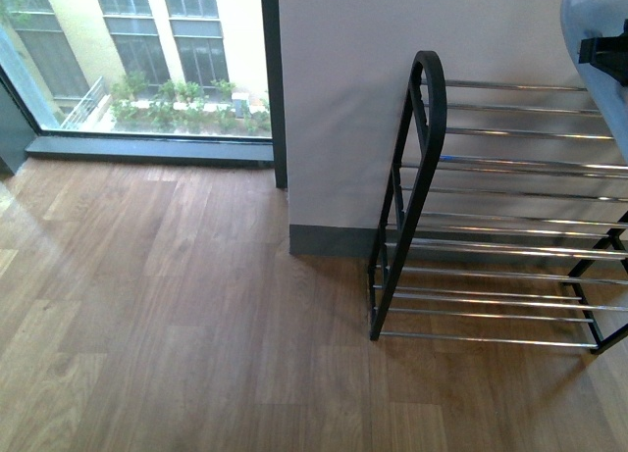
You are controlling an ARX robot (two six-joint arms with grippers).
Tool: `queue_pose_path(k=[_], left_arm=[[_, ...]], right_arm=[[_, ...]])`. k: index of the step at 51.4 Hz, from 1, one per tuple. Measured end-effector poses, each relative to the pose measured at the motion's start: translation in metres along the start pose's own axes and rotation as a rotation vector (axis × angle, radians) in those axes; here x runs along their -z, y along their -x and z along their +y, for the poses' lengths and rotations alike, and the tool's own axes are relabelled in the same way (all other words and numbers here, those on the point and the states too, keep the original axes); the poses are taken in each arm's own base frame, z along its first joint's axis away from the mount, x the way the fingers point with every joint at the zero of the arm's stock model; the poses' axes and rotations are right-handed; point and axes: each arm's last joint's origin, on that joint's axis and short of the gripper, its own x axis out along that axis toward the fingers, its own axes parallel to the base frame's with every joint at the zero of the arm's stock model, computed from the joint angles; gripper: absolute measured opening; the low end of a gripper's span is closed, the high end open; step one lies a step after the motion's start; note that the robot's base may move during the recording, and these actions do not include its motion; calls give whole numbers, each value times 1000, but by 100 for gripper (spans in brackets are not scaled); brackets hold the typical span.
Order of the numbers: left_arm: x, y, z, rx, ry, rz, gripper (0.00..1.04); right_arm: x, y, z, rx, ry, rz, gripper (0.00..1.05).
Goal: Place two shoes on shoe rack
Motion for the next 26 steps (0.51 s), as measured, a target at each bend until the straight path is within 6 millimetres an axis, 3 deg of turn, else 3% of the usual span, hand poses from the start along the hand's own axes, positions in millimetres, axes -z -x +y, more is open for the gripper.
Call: queue_pose_path(k=[6,13,26], left_arm=[[0,0,0,0,0,0,2],[0,0,0,0,0,0,2],[0,0,0,0,0,0,2]], right_arm=[[-1,-15,-2,12,1,-4,2],[11,-40,-9,44,18,20,2],[27,-59,-21,88,38,54,2]])
